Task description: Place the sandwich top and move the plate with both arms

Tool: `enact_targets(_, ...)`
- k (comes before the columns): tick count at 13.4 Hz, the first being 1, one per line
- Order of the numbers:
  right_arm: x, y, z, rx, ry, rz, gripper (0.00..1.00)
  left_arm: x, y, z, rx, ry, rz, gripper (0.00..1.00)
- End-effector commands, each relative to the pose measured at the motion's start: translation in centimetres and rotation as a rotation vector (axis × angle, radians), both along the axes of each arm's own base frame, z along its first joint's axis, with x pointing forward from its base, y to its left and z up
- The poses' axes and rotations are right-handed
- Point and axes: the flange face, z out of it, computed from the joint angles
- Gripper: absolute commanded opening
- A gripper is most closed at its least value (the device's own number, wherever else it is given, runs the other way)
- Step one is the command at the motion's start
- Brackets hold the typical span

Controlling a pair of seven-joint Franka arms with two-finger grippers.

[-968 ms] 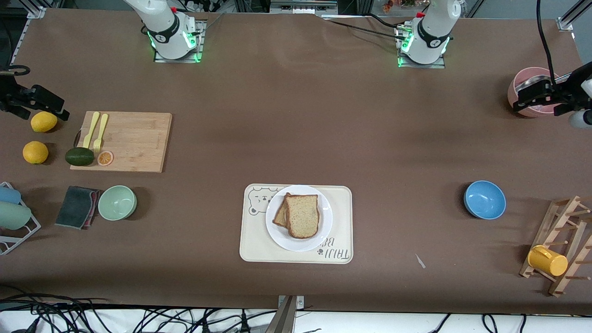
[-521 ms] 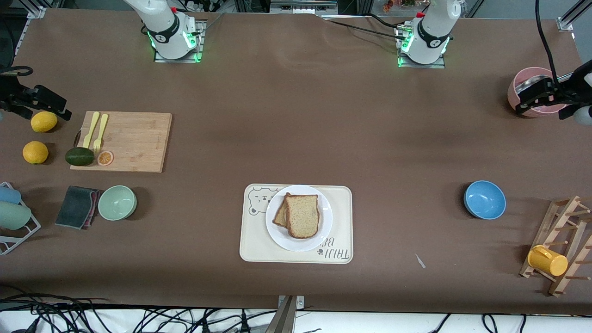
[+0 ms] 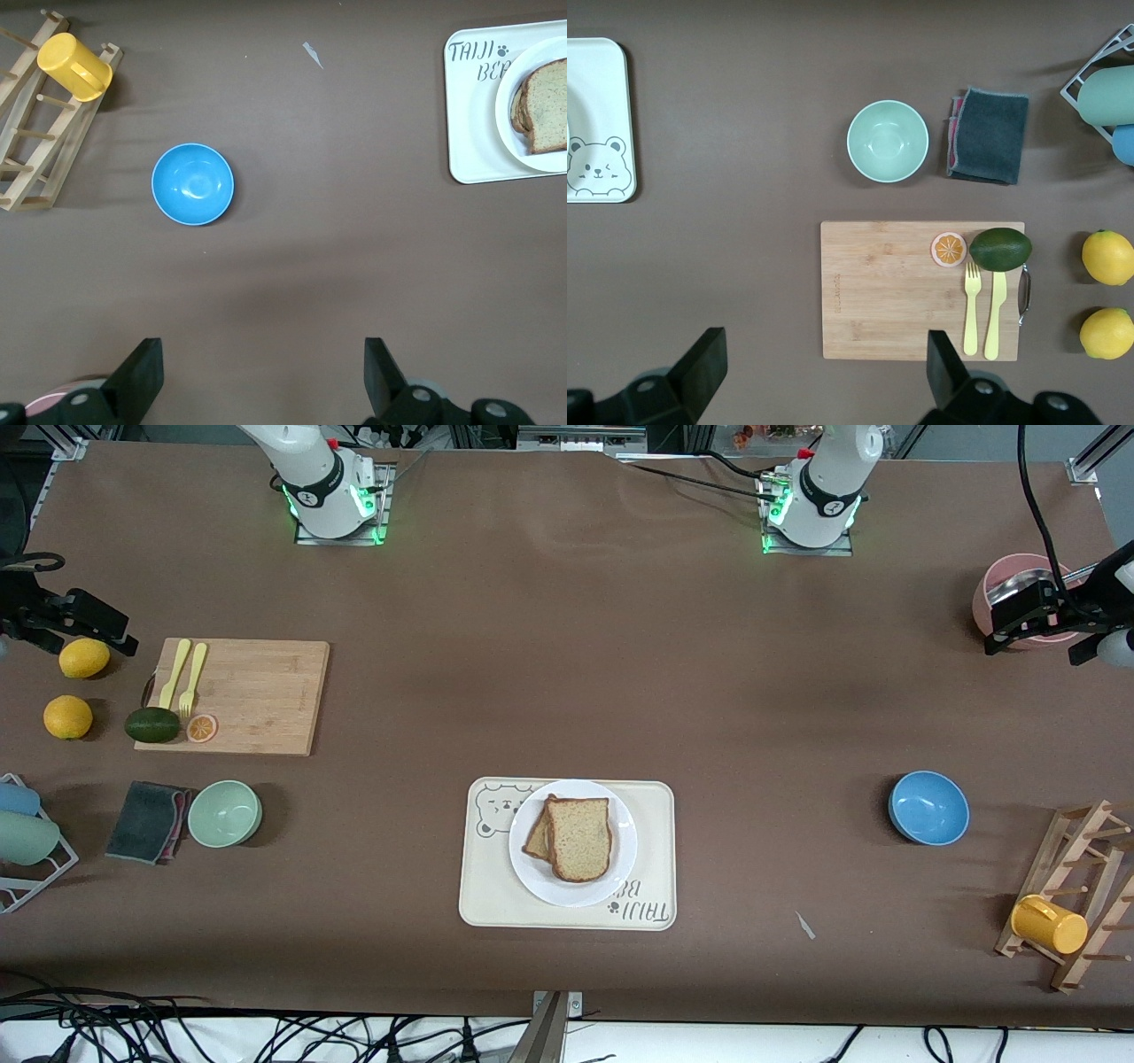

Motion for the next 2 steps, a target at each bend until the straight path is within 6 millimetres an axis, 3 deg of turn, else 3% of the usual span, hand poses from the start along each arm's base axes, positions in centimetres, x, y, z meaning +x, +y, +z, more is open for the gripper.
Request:
enact_targets(1,-0.22,-0.01,0.01,0.010,-0.007,-0.006,1.00,-0.27,0.22,0.62,0.036,-0.015,-0.001,1.00)
enact_targets(2,-0.22,-0.01,0.01,0.010,-0.007,-0.006,1.00,-0.27,0.22,0.62,0.036,-0.015,-0.001,1.00)
